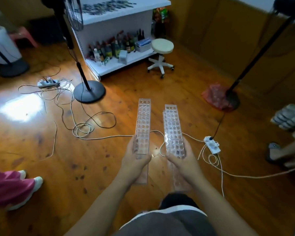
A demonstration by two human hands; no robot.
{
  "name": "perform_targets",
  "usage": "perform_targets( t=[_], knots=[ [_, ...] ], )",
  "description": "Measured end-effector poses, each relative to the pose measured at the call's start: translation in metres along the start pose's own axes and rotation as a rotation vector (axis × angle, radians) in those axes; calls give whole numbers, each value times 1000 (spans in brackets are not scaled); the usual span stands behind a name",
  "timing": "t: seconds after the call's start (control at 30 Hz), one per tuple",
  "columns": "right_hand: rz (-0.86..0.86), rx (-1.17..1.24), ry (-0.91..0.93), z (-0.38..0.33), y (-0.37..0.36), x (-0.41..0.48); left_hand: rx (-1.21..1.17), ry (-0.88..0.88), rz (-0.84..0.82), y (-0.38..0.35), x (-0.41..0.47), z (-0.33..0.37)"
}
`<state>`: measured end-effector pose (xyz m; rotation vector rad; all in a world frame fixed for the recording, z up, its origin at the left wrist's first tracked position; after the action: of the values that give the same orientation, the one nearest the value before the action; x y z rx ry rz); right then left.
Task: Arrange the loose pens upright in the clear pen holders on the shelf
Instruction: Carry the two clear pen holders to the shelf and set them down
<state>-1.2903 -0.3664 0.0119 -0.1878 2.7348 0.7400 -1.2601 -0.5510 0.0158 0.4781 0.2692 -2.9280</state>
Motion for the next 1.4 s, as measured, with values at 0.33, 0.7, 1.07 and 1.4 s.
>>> perform_targets(
  t=[0.33,0.7,1.07,1.4],
  knots=[
    [-114,-10,29,-62,-21,225,-22,21,103,22,211,42],
    [-193,9,23,-166,-29,483,-64,9,184,36,451,141],
    [-90,9,-69,-254,-10,719,-36,20,45,35,724,231],
    [53,109,-137,-292,42,878,13,68,-111,-19,912,295]
  ],
)
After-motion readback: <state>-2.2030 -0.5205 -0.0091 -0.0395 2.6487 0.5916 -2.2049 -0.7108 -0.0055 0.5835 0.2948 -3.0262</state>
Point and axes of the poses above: each hand's wrist, its own x-axis towards the middle knuckle, its own y-axis out of the back of the hand, z = x × y, the point moved 6 cm from there along x, towards the middle knuckle, and after that the axes turned 14 degrees about -x, right-handed, at the moved point
